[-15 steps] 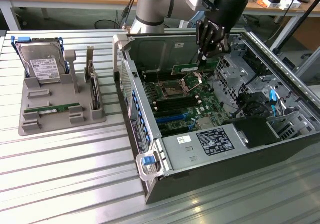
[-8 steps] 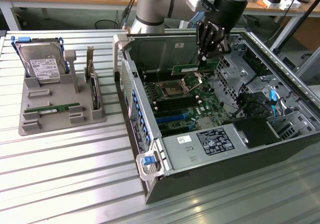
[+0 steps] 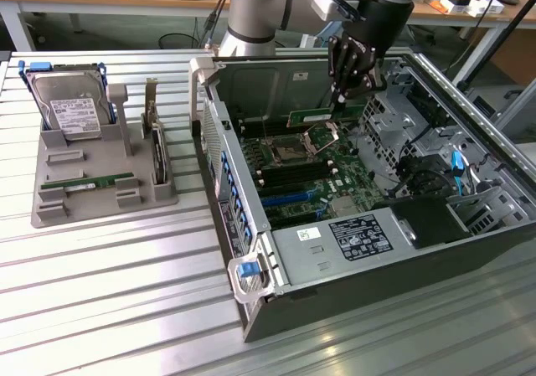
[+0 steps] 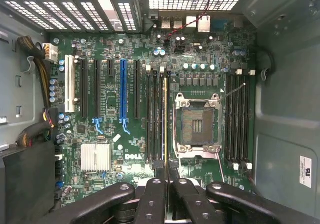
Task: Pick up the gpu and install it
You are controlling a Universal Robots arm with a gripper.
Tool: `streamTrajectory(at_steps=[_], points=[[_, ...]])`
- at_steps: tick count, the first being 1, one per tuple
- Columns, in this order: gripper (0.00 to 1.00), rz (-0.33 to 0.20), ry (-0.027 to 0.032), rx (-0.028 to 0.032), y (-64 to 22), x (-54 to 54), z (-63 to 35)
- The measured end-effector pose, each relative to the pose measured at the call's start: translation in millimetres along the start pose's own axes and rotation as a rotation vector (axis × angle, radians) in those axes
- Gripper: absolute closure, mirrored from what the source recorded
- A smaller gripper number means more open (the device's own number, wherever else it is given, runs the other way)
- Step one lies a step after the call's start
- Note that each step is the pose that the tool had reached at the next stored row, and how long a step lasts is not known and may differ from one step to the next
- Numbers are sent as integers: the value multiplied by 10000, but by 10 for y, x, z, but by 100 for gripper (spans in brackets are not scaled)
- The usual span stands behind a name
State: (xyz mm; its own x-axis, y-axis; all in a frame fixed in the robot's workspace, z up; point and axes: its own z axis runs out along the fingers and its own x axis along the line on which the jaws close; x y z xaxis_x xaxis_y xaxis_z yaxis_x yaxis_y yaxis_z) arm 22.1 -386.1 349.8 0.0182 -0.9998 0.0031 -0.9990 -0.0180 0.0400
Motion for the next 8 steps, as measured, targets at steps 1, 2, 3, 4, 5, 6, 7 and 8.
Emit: streamTrajectory(at_steps=[1,2,3,4,5,6,7,8], points=[[88,0,0,0,0,0,3],[88,0,0,-1,0,0,5],[88,0,1,0,0,0,7],[88,0,0,-1,0,0,8],[88,0,0,-1,0,0,9],[88,0,0,0,0,0,12],[88,0,0,-1,0,0,13],[88,0,0,0,-1,0,18]])
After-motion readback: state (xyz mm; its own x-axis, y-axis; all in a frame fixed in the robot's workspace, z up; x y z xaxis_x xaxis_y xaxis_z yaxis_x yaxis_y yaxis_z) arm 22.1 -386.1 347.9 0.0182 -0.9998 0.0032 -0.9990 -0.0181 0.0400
